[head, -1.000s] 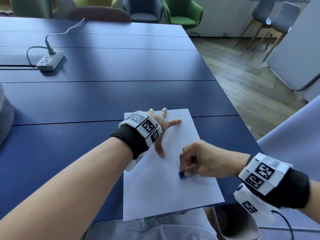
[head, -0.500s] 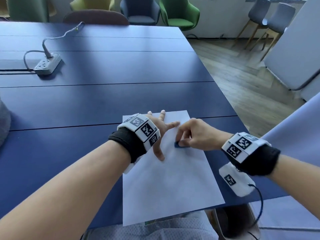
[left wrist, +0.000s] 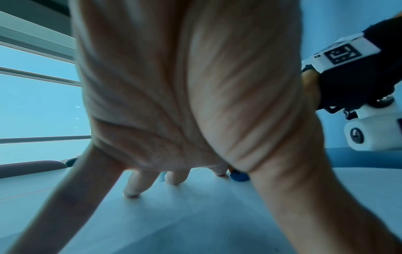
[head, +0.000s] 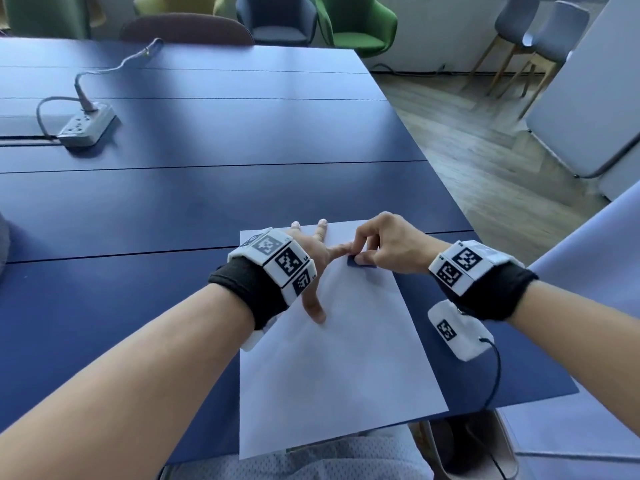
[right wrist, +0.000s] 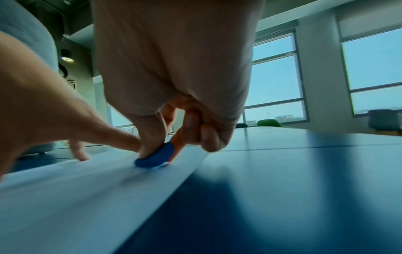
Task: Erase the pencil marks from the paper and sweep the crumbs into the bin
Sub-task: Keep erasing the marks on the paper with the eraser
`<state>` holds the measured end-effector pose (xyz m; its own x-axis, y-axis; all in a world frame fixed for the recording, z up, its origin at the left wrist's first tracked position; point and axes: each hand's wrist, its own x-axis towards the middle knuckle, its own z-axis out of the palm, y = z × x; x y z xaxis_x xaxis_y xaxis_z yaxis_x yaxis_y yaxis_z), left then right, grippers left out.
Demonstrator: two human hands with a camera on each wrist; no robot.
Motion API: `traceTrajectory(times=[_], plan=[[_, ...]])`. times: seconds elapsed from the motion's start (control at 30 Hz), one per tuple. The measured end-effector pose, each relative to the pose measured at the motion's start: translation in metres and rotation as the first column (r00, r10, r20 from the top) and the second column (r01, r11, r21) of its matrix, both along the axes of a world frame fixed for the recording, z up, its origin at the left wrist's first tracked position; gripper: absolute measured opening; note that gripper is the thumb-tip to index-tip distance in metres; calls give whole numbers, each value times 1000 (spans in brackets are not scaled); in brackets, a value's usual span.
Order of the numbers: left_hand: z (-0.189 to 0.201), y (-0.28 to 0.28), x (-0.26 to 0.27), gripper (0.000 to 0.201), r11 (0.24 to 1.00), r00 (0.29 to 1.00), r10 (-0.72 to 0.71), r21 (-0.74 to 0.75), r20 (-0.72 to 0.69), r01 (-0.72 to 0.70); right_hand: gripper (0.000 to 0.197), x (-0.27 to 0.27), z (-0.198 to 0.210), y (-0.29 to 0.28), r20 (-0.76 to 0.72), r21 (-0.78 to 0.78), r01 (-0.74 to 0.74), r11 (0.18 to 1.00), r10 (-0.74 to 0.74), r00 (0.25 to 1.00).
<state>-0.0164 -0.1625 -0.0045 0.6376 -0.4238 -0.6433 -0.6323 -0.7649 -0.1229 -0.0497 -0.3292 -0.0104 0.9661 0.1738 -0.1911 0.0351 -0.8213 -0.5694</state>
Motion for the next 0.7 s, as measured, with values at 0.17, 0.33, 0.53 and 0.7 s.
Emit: traceTrajectory(times=[0.17,0.33,0.53,0.7], plan=[[1,-1,0,140,1000,1000,-10,21,0,10,4,-23,4,11,-162,-14,-203,979,198,967],[1,0,-2,137,1000,1000,3,6,-10,-3,9,-1,-2,-6,20,-22,10,1000,-10,1000],[6,-2,-4,137,1000,1000,13,25,-23,-12,8,-17,4,-3,-171,-26,-146,989,140,975],[5,-3,-3,137,999,1000,16,36,-27,-15,9,-10,-1,-11,-50,2,4,1000,-4,999]])
